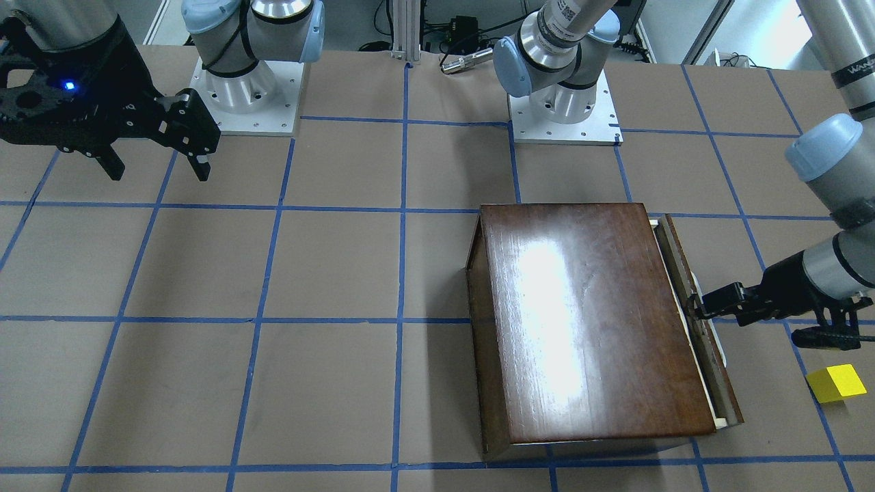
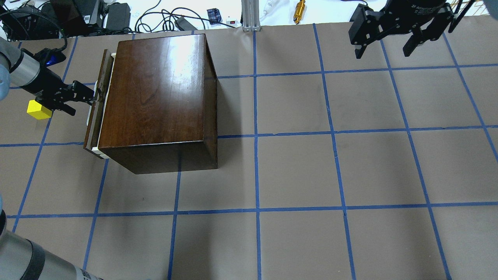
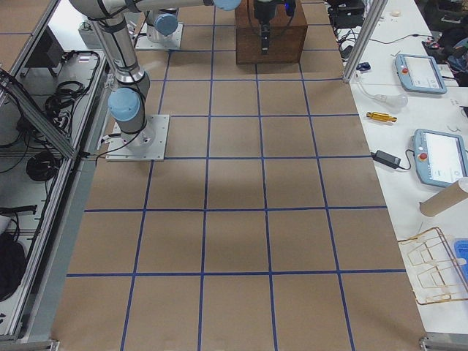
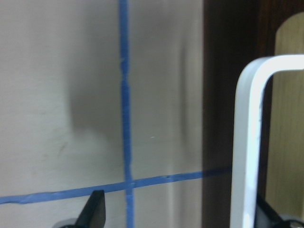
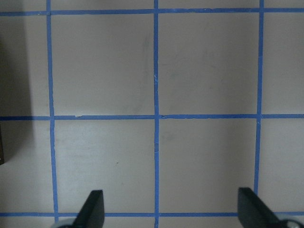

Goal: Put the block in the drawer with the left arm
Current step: 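Pull the drawer open with the left gripper, away from the cabinet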

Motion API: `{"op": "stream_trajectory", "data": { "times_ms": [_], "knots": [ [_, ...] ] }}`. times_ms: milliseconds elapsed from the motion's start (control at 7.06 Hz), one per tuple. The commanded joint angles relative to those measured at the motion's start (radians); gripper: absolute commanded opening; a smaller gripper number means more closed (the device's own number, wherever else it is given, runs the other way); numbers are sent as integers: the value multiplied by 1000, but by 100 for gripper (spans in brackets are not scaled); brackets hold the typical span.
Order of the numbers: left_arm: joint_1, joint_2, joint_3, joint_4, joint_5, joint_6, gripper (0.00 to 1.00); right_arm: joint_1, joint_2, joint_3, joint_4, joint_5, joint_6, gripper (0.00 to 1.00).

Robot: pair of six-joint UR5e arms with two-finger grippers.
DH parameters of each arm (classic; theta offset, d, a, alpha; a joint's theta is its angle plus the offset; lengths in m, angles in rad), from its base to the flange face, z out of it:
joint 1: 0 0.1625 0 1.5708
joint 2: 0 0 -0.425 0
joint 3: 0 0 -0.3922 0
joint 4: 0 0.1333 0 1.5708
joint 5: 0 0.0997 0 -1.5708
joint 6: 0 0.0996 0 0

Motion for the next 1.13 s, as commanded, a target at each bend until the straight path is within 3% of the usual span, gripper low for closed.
{"op": "stream_trajectory", "data": {
  "times_ms": [0,992],
  "knots": [
    [34,0,3,1,3,8,100,0,-1,0,0,-1,0,100],
    [86,-9,26,-10,2,14,100,0,1,0,0,-1,0,100]
  ]
}}
